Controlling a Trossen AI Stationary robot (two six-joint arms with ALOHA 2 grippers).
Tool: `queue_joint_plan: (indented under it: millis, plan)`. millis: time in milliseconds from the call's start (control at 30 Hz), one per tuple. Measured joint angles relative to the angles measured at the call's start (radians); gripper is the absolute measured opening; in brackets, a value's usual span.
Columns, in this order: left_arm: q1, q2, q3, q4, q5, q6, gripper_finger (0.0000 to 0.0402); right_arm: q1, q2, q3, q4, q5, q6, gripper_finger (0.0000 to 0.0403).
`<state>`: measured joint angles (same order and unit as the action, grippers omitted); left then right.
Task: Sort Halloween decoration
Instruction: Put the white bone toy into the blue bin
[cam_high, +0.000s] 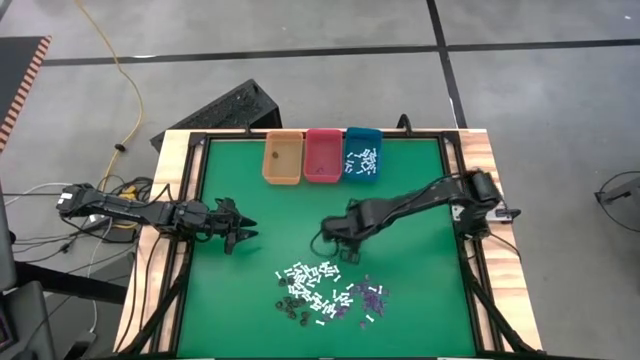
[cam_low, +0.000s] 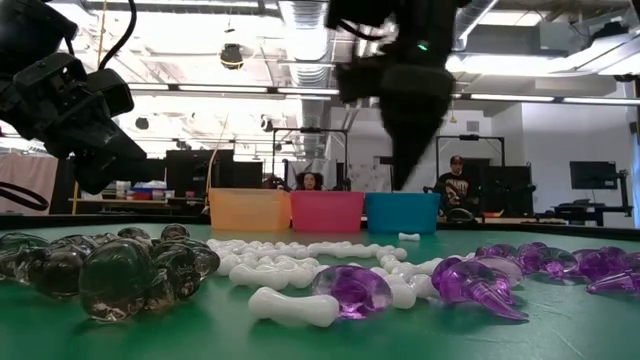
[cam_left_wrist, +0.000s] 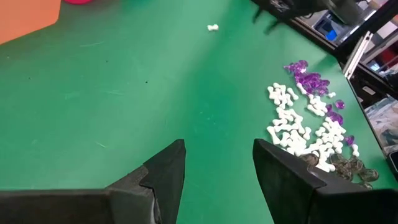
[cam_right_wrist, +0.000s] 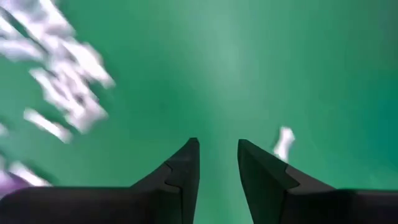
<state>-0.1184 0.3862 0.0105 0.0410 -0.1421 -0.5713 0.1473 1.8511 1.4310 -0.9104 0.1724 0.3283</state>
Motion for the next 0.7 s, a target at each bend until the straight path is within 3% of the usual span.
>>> queue_joint_plan:
  millis: [200,333,700]
  plan:
    - [0.000,0.000,0.000,0.000,0.000,0.002,0.0179,-0.131,-0.229,-0.274,0.098,-0.013,0.000,0.0142]
    - [0.000,0.000,0.000,0.002,-0.013,0.002,0.0179,-0.211,-0.316,-0.411,0.257,-0.017,-0.042,0.0142]
    - [0.000,0.000,0.000,0.003,-0.029,-0.002,0.0179,-0.363,-0.273,-0.508,0.418,0.023,-0.060,0.0132]
